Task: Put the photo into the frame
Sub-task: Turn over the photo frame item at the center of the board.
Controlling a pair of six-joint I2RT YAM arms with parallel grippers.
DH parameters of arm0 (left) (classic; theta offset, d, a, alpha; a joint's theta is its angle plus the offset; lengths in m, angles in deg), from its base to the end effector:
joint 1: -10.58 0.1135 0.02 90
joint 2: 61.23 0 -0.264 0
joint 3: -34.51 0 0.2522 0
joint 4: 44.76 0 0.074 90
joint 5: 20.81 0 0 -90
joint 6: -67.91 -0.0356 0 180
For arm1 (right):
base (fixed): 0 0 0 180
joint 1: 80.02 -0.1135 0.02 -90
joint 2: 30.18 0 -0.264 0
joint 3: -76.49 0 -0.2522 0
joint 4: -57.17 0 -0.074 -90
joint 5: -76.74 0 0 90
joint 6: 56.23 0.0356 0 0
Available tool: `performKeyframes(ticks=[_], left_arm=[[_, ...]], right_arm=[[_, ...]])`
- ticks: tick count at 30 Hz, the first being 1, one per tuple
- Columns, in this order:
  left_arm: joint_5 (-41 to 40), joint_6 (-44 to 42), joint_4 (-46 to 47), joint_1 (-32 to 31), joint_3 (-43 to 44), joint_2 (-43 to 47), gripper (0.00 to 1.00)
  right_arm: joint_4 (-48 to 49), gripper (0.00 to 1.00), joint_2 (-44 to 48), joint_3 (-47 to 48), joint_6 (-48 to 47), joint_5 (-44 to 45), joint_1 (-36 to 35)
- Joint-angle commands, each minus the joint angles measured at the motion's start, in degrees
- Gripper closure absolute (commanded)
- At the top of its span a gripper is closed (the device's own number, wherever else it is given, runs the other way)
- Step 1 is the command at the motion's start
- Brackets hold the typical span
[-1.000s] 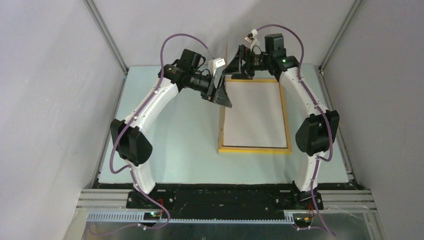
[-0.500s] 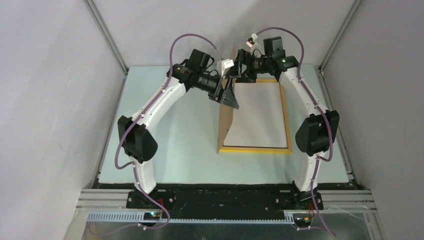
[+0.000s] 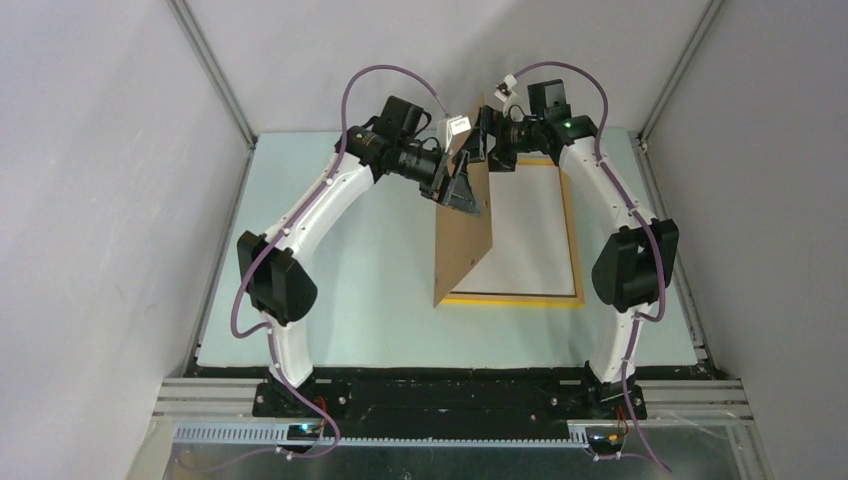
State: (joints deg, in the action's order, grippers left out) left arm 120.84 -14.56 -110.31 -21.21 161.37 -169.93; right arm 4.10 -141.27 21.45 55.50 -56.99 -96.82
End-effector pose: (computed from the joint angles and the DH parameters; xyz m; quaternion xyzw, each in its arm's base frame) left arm 0.3332 -0.2394 0.3714 0.3310 0.7866 -0.4922 0.1714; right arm 0.4114 0.1499 0.3572 -0.1235 0.8444 0.4489 0.2648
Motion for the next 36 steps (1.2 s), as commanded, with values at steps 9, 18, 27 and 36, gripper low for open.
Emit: performKeyframes(ticks=[9,18,27,36], left_arm=[[-0.27,-1.15,0.12,1.97,-0.67,5.47,0.0],[-1.22,-2.9,0.12,5.52,-6.87,9.23,0.0],[-1.85,-3.99,0.16,7.45,-9.32,9.97,0.0],[-2.5,-4.68,0.16,10.87,-10.92,10.24,0.0]], right_arm=[[-3.41,0.25,3.69,0.03,-6.1,6.24,0.51],[-4.68,0.47,4.7,-2.64,-8.83,11.75,2.35],[-3.19,0.81,5.2,-6.02,-8.95,11.98,4.24],[1.43,1.0,6.77,-9.97,-4.85,7.34,6.55]])
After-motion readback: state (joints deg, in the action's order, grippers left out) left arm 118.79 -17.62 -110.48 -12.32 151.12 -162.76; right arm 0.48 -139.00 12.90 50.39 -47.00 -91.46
